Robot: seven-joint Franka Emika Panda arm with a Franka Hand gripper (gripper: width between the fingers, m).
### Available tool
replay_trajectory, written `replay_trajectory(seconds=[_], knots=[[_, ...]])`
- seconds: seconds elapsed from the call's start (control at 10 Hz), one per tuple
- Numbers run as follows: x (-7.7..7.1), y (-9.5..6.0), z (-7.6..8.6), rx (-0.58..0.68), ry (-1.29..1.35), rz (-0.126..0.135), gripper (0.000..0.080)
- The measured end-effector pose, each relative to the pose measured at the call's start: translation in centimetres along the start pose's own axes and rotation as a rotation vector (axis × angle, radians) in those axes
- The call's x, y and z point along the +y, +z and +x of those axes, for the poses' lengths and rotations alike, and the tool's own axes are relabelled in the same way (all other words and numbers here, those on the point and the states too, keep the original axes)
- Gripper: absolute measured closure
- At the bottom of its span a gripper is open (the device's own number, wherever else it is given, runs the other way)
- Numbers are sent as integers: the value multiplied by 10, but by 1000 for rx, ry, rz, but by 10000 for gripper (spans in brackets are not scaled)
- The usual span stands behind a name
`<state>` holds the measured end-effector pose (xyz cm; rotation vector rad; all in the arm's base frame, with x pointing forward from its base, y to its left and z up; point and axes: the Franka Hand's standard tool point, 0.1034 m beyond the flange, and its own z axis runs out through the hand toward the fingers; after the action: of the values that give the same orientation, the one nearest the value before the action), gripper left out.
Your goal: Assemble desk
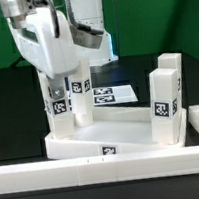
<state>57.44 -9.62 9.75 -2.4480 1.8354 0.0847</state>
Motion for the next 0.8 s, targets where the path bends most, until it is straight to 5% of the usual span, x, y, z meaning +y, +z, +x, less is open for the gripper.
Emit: replay_trajectory(seconds=[0.2,0.3,0.4,0.5,0.8], knots=[[0,0,0,0,-45,-1,510],[1,2,-2,6,-72,-15,321],[2,2,-4,13,-146,-33,321],[2,3,-4,15,-262,-38,176],[1,4,-6,16,-548,-53,151]])
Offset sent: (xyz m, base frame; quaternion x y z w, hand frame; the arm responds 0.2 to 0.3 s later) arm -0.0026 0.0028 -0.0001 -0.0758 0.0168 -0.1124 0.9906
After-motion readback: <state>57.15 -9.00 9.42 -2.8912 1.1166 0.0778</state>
